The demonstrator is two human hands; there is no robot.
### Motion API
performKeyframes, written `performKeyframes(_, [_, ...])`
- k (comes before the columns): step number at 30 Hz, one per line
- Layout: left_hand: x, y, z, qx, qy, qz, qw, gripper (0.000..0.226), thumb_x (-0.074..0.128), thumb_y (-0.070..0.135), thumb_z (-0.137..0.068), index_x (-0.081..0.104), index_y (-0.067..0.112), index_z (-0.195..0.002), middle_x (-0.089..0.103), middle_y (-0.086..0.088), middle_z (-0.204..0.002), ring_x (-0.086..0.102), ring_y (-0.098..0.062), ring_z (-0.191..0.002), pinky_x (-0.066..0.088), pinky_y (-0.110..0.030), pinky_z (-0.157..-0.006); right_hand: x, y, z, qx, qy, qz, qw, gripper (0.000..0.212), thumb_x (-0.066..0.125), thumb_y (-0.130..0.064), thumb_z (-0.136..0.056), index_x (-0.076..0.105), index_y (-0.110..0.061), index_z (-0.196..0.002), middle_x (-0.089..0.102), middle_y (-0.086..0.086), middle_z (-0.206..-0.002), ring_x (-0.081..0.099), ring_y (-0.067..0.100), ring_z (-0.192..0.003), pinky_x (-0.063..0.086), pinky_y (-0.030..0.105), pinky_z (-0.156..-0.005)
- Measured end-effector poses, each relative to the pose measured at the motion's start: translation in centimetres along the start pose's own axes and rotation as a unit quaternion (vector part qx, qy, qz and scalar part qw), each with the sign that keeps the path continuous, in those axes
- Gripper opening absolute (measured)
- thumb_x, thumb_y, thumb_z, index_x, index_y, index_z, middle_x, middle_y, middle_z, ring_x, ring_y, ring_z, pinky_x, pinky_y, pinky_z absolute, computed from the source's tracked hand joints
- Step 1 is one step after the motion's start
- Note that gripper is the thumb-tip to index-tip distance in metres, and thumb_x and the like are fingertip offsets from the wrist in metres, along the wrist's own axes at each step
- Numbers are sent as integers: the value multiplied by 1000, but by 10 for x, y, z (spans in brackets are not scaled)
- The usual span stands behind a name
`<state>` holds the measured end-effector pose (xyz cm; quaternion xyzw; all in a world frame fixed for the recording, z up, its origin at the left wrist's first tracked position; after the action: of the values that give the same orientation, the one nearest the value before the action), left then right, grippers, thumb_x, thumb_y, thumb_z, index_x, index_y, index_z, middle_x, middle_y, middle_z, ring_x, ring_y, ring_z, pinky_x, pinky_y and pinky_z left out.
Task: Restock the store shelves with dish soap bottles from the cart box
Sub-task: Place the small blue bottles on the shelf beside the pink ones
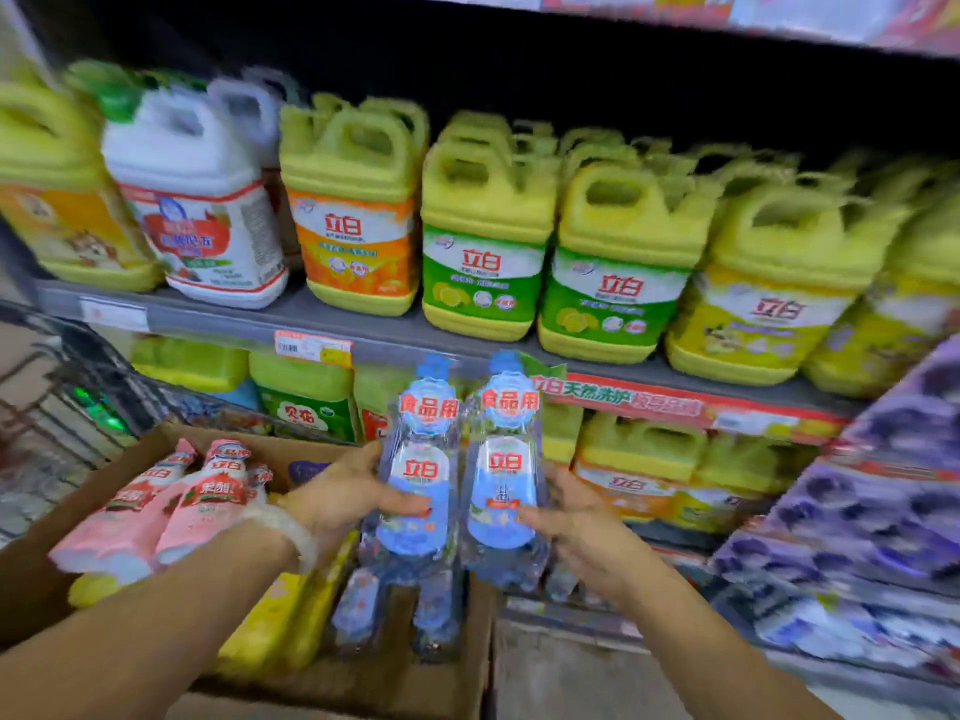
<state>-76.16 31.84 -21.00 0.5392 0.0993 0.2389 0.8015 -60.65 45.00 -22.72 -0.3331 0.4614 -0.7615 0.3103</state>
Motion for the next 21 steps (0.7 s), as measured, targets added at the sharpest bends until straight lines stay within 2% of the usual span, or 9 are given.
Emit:
performKeyframes(1, [18, 14, 9, 20, 1, 4, 1000, 63, 80, -4, -40, 62, 2, -100, 75, -12, -86, 71, -21, -72, 60, -33, -67, -11, -16, 18, -17, 4, -4, 1000, 89, 90, -17, -38, 52, -5, -118, 65, 8, -111, 64, 24, -94, 52, 38, -87])
performKeyframes(2, [36, 26, 17, 38, -2, 5, 999, 70, 84, -1, -36, 61, 2, -102, 75, -13, -88, 71, -23, -73, 60, -35, -70, -21, -31, 37, -32, 7, -2, 999, 85, 90, -17, -37, 53, -9, -112, 64, 7, -112, 63, 24, -94, 53, 37, -86])
performKeyframes(4, [78, 49, 32, 67, -18, 1, 998, 89, 90, 7, -26, 59, 1, -109, 73, -17, -96, 71, -26, -78, 58, -42, -78, -47, -59, 76, -70, 20, 22, 997, 61, 79, -6, -52, 53, -14, -106, 61, 6, -115, 64, 20, -91, 55, 34, -80])
performKeyframes(7, [148, 81, 55, 119, -43, -8, 992, 69, 81, -1, -39, 59, 7, -104, 75, -9, -87, 71, -20, -72, 59, -36, -73, -90, -99, 132, -130, 57, 64, 988, 58, 78, -4, -59, 53, -13, -111, 64, 10, -116, 67, 27, -93, 52, 51, -86])
performKeyframes(10, [223, 109, 76, 167, -72, -23, 983, 63, 80, -1, -38, 60, 9, -97, 75, -4, -79, 71, -16, -67, 60, -31, -65, -139, -132, 192, -171, 99, 76, 977, 63, 79, -4, -55, 53, -6, -112, 68, 13, -109, 69, 24, -88, 56, 40, -83])
performKeyframes(13, [291, 130, 89, 190, -109, -34, 975, 68, 83, 4, -33, 62, 5, -98, 75, -8, -80, 71, -18, -65, 59, -29, -58, -182, -163, 251, -205, 129, 107, 964, 55, 78, 1, -66, 53, -8, -114, 69, 7, -108, 68, 22, -91, 56, 38, -86])
performKeyframes(17, [373, 157, 96, 208, -156, -49, 964, 90, 91, 8, -20, 60, 6, -105, 75, -15, -89, 73, -26, -72, 58, -32, -57, -239, -198, 317, -248, 170, 118, 947, 49, 73, 3, -75, 53, -11, -117, 68, 1, -109, 68, 16, -97, 57, 33, -83])
performKeyframes(19, [411, 172, 93, 223, -176, -59, 957, 106, 95, 19, -7, 60, 7, -106, 74, -17, -91, 72, -30, -77, 59, -40, -63, -266, -214, 342, -266, 197, 115, 937, 46, 70, 4, -76, 54, -12, -117, 69, 2, -109, 68, 18, -99, 58, 33, -82])
performKeyframes(21, [447, 185, 87, 230, -193, -52, 952, 105, 94, 12, -11, 57, 3, -109, 73, -20, -91, 72, -33, -78, 58, -50, -72, -291, -227, 361, -284, 221, 115, 926, 46, 71, 3, -75, 55, -11, -116, 70, 4, -110, 68, 21, -100, 58, 33, -81])
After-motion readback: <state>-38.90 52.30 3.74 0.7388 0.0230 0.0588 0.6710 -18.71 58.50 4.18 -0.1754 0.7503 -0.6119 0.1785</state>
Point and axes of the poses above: each hand's wrist, its own z-axis away from the middle knuckle, its own x-axis out of the palm, y = z × x, the point moved 7 cm from there along -z, towards the middle knuckle
